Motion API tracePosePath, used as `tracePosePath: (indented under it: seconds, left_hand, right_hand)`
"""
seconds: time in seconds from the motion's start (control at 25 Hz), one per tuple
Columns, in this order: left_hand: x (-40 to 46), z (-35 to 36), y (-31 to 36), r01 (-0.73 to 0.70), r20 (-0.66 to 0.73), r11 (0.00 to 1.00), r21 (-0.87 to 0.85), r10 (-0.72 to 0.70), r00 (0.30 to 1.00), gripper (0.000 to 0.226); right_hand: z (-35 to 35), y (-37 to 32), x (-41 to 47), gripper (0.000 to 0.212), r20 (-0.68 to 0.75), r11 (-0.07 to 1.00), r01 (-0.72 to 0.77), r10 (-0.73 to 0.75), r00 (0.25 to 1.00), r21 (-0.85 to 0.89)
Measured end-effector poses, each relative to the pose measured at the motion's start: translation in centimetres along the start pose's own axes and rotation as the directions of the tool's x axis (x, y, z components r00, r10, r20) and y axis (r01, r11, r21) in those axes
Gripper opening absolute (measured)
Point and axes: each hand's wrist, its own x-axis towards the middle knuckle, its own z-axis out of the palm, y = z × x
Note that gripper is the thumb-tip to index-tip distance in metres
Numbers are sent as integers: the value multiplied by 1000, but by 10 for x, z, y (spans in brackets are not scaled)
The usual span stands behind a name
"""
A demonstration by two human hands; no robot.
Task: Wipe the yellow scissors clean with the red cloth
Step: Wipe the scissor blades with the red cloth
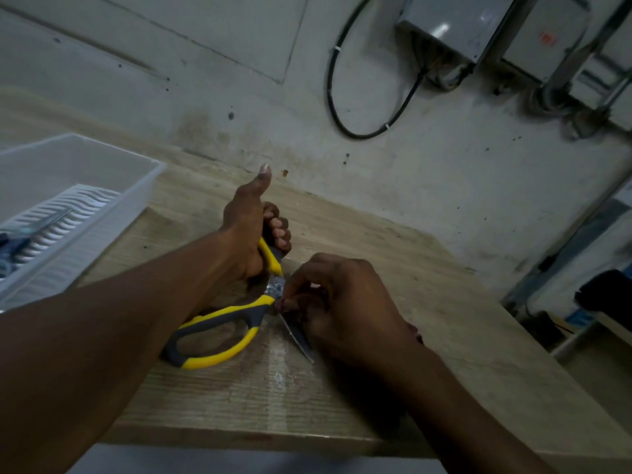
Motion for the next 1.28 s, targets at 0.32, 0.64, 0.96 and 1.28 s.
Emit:
tracePosePath:
  seconds: [0.32,0.64,0.96,1.28]
  left_hand:
    - [4,0,0,-14,-4,1000,8,14,1000,70]
    - [-3,0,0,4,-4,1000,-5,-4,1000,71]
    - [-1,0,-1,-9,-4,1000,-22,9,1000,71]
    - [-1,0,1,-17,5,1000,-13,17,1000,71]
  right_hand:
    - [-17,1,-32,14,154,995,39,-24,988,-94]
    - [-10,4,-16,14,130,999,33,-28,991,-31]
    - [2,-6,-5,10,6,1000,-3,3,1000,-8]
    - [-18,6,-41,14,195,997,-69,76,978,-43]
